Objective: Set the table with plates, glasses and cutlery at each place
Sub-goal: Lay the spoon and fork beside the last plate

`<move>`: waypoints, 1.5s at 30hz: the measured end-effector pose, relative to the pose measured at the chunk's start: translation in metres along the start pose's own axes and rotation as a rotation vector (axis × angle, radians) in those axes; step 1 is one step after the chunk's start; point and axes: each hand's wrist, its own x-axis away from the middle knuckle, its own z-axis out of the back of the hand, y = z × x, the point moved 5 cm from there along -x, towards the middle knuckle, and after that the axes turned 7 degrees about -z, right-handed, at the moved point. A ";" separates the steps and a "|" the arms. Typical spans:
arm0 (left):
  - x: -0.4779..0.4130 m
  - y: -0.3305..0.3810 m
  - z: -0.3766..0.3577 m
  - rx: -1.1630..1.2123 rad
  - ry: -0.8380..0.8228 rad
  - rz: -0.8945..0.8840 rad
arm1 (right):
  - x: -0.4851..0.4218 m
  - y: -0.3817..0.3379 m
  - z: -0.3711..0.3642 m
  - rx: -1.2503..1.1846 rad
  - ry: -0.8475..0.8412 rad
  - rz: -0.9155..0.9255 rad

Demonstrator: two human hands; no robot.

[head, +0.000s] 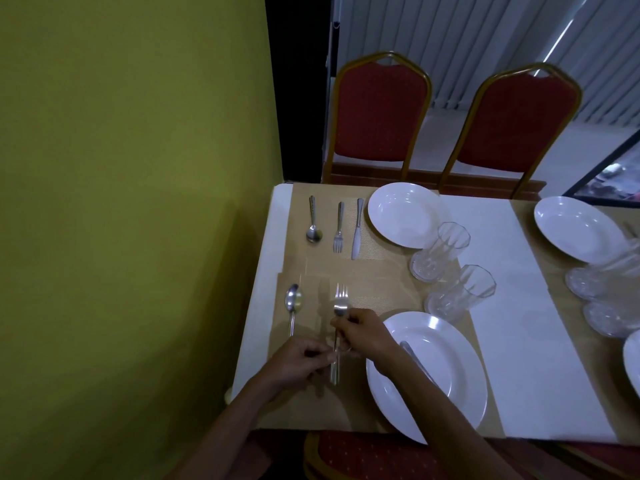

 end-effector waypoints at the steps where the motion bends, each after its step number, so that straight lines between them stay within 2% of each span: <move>1: -0.001 -0.001 0.003 0.007 0.030 0.011 | -0.005 0.001 -0.004 0.045 0.007 0.006; 5: -0.006 -0.001 0.006 -0.038 0.071 0.030 | -0.022 -0.002 -0.019 0.219 -0.013 0.052; 8: -0.008 -0.001 0.011 -0.027 0.110 0.061 | -0.029 -0.010 -0.024 0.219 -0.035 0.068; 11: -0.009 -0.007 0.015 0.069 0.046 0.113 | -0.033 -0.014 -0.024 0.090 -0.139 0.059; 16: -0.011 -0.010 0.024 0.206 0.008 0.112 | -0.045 0.000 -0.023 -0.314 -0.294 -0.088; 19: -0.015 -0.011 0.030 0.113 0.070 0.101 | -0.051 0.004 -0.024 -0.390 -0.269 -0.116; 22: -0.020 -0.011 0.045 -0.137 0.353 0.088 | -0.056 0.002 -0.020 -0.284 -0.153 -0.089; 24: -0.021 -0.011 0.058 -0.316 0.571 0.077 | -0.063 0.003 -0.020 -0.122 -0.081 -0.051; 25: -0.023 -0.015 0.062 -0.379 0.627 0.075 | -0.068 0.004 -0.021 -0.029 -0.042 -0.034; 29: -0.029 -0.033 0.059 -0.504 0.612 0.130 | -0.082 0.008 -0.031 0.237 0.042 -0.014; 33: -0.026 -0.037 0.048 -0.532 0.612 0.087 | -0.088 0.003 -0.038 0.407 0.088 0.055; 45: -0.026 -0.044 0.046 -0.530 0.622 0.013 | -0.098 0.015 -0.042 0.424 0.114 0.023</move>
